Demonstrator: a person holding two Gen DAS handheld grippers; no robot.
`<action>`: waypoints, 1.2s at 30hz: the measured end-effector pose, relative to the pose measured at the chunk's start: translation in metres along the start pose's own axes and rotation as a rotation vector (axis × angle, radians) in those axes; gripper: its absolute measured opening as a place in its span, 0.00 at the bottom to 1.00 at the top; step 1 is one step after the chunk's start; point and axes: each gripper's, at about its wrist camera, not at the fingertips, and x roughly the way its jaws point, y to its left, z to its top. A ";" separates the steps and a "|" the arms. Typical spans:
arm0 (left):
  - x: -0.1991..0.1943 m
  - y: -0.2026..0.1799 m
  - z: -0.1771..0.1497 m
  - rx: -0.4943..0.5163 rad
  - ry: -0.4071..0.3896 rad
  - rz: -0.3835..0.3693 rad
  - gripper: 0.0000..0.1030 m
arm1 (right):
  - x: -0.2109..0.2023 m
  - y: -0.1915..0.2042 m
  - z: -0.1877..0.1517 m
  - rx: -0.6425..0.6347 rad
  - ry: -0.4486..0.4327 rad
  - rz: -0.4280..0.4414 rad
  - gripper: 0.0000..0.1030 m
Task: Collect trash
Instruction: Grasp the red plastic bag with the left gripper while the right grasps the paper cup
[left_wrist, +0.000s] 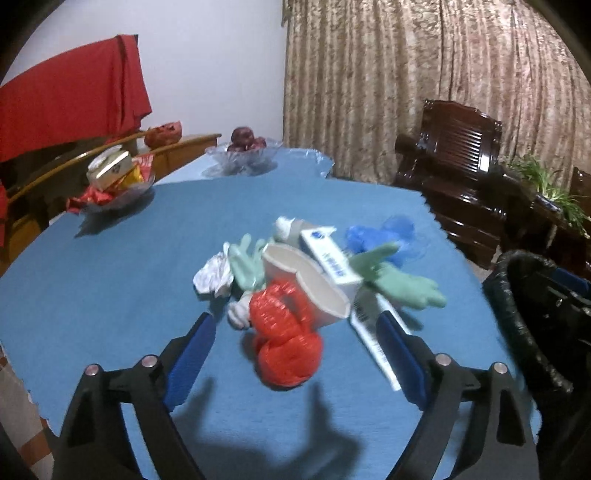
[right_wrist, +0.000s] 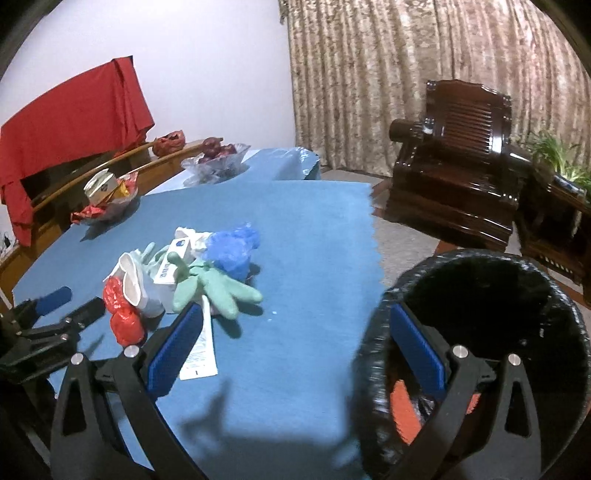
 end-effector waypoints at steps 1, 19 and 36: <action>0.006 0.002 -0.002 -0.002 0.009 -0.001 0.81 | 0.004 0.004 0.001 -0.007 0.006 0.006 0.95; 0.041 0.014 -0.021 -0.060 0.101 -0.039 0.41 | 0.039 0.036 -0.007 -0.068 0.067 0.056 0.95; 0.007 0.072 -0.008 -0.108 0.045 0.068 0.41 | 0.056 0.111 0.006 -0.148 0.047 0.217 0.87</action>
